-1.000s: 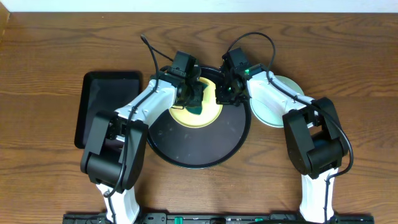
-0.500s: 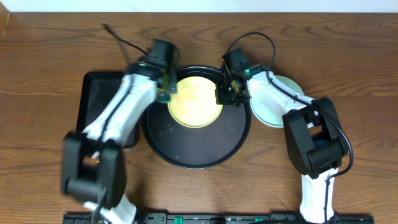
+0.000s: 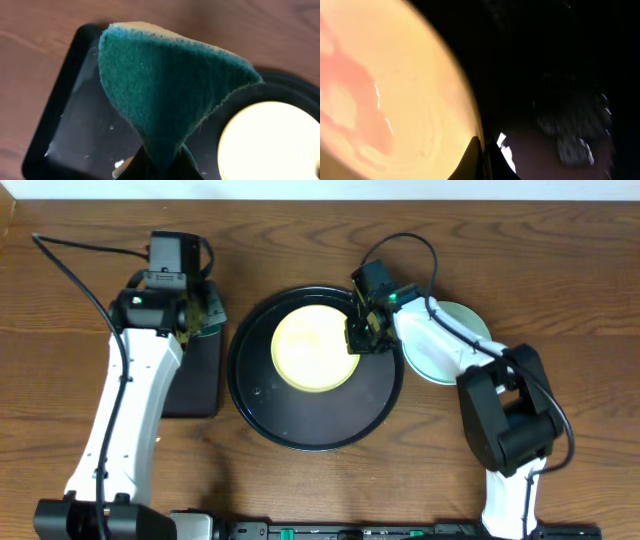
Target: Clean dirty plates on tray and stack at the side
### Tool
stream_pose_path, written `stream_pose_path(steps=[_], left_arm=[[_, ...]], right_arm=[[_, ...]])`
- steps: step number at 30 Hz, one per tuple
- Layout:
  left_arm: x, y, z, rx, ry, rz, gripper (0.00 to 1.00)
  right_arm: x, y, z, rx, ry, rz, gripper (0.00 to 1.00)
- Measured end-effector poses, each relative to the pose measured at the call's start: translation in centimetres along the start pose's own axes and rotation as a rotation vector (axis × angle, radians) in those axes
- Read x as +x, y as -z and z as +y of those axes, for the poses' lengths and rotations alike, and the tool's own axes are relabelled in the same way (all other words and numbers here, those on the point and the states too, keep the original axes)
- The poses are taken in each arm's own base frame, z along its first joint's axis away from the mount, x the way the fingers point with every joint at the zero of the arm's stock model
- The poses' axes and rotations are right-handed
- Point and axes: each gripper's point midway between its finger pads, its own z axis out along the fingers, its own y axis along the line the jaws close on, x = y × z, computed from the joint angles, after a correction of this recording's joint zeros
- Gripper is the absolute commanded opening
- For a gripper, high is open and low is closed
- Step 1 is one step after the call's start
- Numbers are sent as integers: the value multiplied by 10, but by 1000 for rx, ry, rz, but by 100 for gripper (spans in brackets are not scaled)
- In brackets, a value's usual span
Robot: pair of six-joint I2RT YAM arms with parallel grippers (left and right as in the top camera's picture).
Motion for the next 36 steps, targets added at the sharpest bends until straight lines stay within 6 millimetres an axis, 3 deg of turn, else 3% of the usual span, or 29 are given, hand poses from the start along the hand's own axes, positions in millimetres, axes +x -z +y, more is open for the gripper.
stream_pose_path(steps=[8, 12, 23, 36], left_arm=[[16, -25, 6, -34, -4, 86, 8], [20, -35, 6, -44, -9, 115, 8], [22, -39, 6, -49, -12, 127, 8], [22, -39, 6, -49, -12, 127, 8]], right_arm=[[-10, 67, 24, 197, 173, -217, 1], [-13, 89, 32, 319, 238, -320, 1], [-14, 130, 45, 665, 384, -532, 1], [-17, 155, 44, 831, 411, -629, 1]])
